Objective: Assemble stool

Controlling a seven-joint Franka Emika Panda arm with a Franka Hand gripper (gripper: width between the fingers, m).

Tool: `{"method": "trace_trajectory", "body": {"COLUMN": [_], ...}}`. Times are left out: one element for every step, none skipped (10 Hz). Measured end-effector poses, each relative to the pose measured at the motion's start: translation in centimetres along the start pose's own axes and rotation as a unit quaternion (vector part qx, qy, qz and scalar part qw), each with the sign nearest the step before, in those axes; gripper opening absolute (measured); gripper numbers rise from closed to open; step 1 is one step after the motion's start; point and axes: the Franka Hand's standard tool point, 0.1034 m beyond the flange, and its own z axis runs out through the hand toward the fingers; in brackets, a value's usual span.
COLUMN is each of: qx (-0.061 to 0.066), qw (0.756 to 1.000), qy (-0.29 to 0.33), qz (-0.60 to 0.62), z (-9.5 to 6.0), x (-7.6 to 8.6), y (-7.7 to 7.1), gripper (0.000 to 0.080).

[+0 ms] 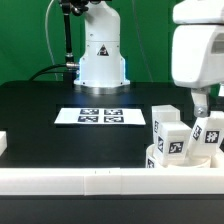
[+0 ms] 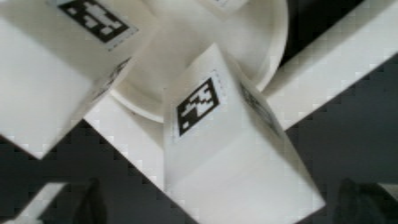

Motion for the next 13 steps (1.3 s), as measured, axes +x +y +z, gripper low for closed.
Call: {"method": "trace_trajectory", "body": {"qx": [0.001,-0.003,-0.007,-0.011,-0.011,-0.013,-0.014,-0.014,-0.014,-0.014,-0.014,-0.014,-0.014], "qw": [1.000,0.997,0.992,0.982,0.979,0.971,0.967,0.957,0.957,0.957,0.958,0.958,0.959], "qy": [-0.001,-0.006,-0.014,-0.023,-0.026,-0.030,-0.032,-0.036,-0.037,-0.037,-0.037,-0.037,-0.037], "qz": [-0.019,-0.071,-0.126,-0.188,-0.203,-0.238,-0.251,-0.287,-0.289,-0.287,-0.285,-0.285,-0.281], "z": [0.1,0.2,0.6,1.0,1.2,1.2,1.3,1.4,1.4,1.4,1.4,1.4,1.4], "x": [0.0,-0.1,-0.1,-0.2,-0.3,-0.4,-0.5,-0.7,-0.9,-0.9,-1.0,-1.0,-1.0], "y": [0.0,0.0,0.0,0.0,0.0,0.1,0.1,0.3,0.5,0.5,0.6,0.6,0.6], "gripper": [0.0649,0.0649,0.0649,0.0649,0.0649,0.0649,0.0649,0.0649,0.0649,0.0622,0.0622,0.0419,0.0419]}}
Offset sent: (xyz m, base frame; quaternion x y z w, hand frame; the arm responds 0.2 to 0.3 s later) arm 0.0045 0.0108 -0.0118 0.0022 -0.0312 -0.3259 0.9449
